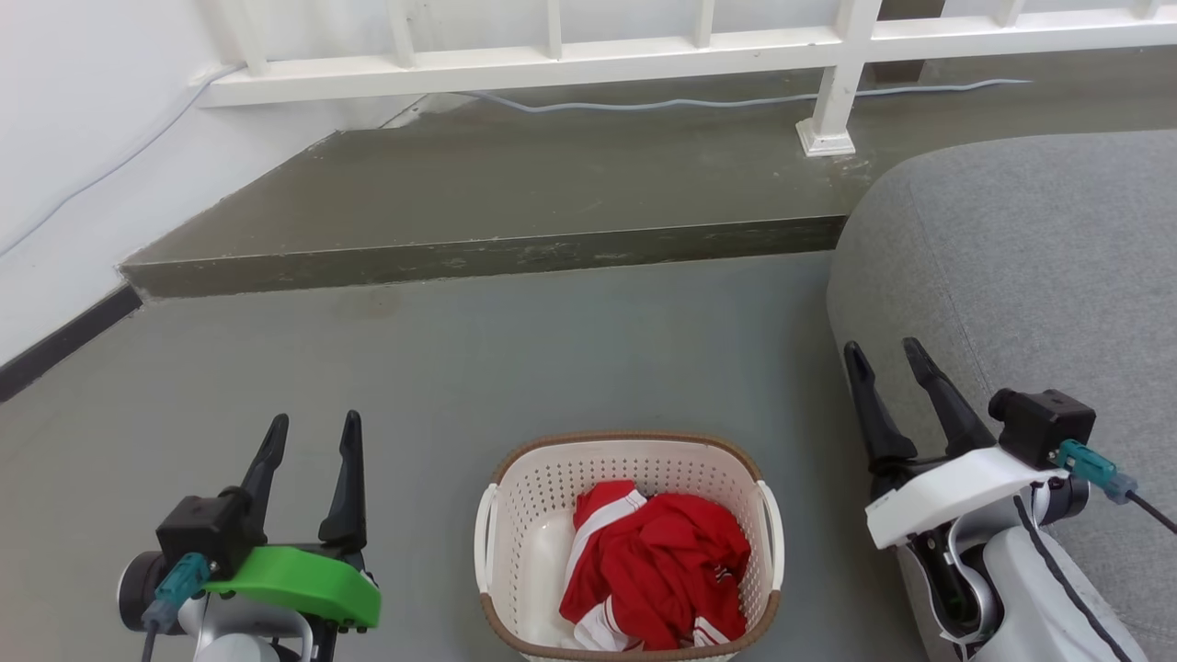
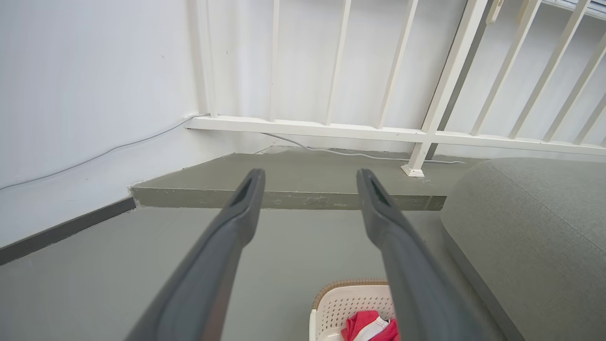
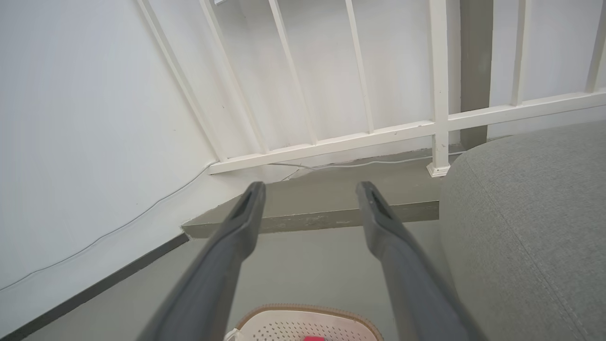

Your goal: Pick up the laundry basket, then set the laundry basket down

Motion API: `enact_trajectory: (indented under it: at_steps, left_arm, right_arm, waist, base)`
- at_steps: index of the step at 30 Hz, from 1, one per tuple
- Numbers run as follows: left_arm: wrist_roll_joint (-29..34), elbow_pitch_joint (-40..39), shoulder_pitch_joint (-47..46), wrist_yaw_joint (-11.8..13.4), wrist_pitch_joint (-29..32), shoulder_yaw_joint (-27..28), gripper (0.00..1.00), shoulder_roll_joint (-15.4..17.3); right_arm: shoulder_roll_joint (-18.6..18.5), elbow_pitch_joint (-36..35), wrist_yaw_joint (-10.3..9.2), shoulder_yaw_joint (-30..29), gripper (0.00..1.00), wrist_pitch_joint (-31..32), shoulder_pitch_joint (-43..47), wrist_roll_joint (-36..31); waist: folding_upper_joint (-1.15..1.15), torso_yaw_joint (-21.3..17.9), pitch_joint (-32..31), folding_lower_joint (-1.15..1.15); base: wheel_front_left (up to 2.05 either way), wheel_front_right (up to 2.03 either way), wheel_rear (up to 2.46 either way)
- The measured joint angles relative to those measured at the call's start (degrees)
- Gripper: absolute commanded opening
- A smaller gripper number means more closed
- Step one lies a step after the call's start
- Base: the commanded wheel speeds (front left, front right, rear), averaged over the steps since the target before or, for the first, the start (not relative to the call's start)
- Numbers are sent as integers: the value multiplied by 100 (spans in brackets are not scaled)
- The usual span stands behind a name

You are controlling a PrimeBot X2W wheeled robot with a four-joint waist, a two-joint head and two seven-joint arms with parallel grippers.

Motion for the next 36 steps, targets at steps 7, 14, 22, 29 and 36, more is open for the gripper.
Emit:
enact_trajectory:
  at_steps: [7,14,22,29,36]
  left_arm:
    - [152,-4,-2,-5,-4,13,100,-8]
    - [152,-5,-2,-13,-4,25,100,-13]
    - [149,-5,-43,-59,-4,35,100,-20]
    - [149,-2,-263,-77,-4,-7,100,-25]
    - [149,140,-595,-115,-4,-74,100,-36]
  right_arm:
    - [8,0,0,-24,100,-20,-1,-142]
    - [54,10,1,-77,100,-20,0,-270]
    - [62,11,2,-86,100,-20,-4,-357]
    - [64,67,-54,-168,100,-21,-131,-432]
    - [101,199,-101,-299,100,-45,-246,-430]
  waist:
    - [0,-8,11,0]
    - [0,-22,29,0]
    - [0,-50,264,0]
    - [0,-88,673,0]
    - [0,-110,1193,0]
  base:
    - [0,0,0]
    - [0,0,0]
    - [0,0,0]
    - [0,0,0]
    - [0,0,0]
